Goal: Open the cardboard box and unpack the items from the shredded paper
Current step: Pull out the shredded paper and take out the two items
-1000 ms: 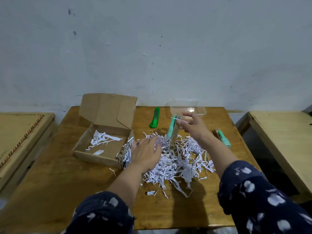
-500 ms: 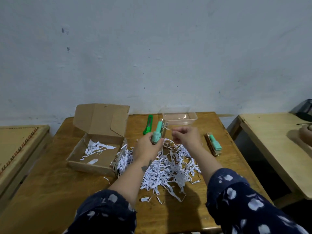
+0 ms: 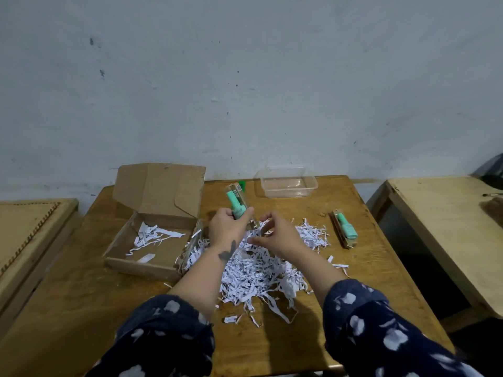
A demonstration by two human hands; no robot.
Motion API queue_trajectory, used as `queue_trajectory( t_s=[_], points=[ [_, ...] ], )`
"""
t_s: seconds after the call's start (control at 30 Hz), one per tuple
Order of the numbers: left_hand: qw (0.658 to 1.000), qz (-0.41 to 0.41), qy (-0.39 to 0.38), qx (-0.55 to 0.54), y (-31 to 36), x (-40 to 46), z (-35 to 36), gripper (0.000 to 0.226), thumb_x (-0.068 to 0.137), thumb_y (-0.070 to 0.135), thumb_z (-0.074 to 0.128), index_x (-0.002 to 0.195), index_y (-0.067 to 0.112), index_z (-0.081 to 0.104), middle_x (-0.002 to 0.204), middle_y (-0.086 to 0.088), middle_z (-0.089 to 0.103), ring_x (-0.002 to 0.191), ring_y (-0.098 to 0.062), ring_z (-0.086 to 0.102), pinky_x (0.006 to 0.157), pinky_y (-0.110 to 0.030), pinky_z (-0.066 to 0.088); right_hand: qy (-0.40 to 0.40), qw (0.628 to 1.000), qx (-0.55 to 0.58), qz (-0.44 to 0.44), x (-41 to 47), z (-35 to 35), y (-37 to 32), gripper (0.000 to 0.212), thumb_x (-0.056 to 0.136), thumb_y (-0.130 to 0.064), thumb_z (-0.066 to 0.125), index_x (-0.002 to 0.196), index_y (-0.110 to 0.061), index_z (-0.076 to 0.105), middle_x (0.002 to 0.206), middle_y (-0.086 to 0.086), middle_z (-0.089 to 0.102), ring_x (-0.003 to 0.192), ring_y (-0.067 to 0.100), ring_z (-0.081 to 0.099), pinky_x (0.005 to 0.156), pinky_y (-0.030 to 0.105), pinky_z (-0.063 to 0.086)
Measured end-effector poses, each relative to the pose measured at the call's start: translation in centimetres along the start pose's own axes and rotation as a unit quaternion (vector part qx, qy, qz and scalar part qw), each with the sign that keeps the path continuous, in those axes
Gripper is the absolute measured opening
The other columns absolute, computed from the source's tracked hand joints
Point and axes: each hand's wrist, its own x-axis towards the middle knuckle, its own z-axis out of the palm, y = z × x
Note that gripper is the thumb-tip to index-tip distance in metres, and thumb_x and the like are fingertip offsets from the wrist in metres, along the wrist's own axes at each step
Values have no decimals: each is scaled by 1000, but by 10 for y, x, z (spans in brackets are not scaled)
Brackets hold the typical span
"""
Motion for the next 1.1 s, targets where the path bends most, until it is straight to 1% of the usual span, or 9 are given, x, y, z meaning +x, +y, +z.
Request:
queue_trajectory(
  t_s=[0.13,0.27,0.47,0.6,0.77,0.87,0.93,1.0,1.1],
  points=[
    [1000,-7,-10,1,5,-6,10,34,80,47,71,83,16,56,79,-1,66,69,-17,63,68,-36,55,113,992,60,-3,4,12,6,22,79,-19,75,83,-17,53,77,-1,61,68,16,60,59,24,48],
    [999,-12,2,29,3,-5,15,35,81,48,70,81,16,57,75,2,63,62,-12,57,53,-26,43,140,990,16,-2,3,1,17,11,83,-16,70,74,-15,64,70,-1,66,64,12,59,58,22,43],
    [999,-22,-8,41,6,-11,26,34,81,51,67,74,19,57,70,3,62,59,-11,55,48,-24,34,108,993,28,-29,-3,-7,23,18,81,-14,73,96,-17,64,74,-8,60,64,8,59,52,12,42],
    [998,-14,-22,61,8,-15,37,40,79,55,67,83,16,60,73,3,63,59,-10,55,48,-24,33,162,986,9,-27,0,-4,26,6,81,-15,72,85,-10,72,79,3,71,65,9,61,60,18,45],
    [998,-23,-7,54,8,-14,35,39,82,51,67,89,14,57,76,4,62,59,-8,54,47,-24,32,118,993,-23,9,-3,-11,37,8,84,-13,69,78,-10,73,78,2,71,65,11,60,60,18,45],
    [997,-12,-11,69,8,-12,30,40,82,53,65,91,16,55,77,5,61,61,-9,55,48,-24,33,52,996,-74,27,-8,-16,45,16,91,-18,61,89,-10,75,89,5,73,66,10,60,61,21,45],
    [996,1,-20,90,10,-13,29,40,82,56,63,90,17,54,77,5,61,62,-10,56,50,-25,35,72,990,-118,24,-9,-17,46,20,94,-24,56,98,-16,74,91,3,74,68,13,62,67,25,50],
    [993,19,-30,108,12,-15,31,42,82,58,63,90,18,55,76,6,61,61,-10,56,51,-25,38,118,991,-67,17,-8,-21,40,20,94,-25,55,101,-17,72,93,0,73,73,12,63,66,28,52],
    [989,41,-46,135,16,-23,37,39,80,57,64,89,20,54,77,7,63,61,-10,59,52,-26,43,137,986,90,12,-3,-31,23,20,95,-26,54,106,-15,66,94,-6,66,81,8,61,60,14,43]
  ],
)
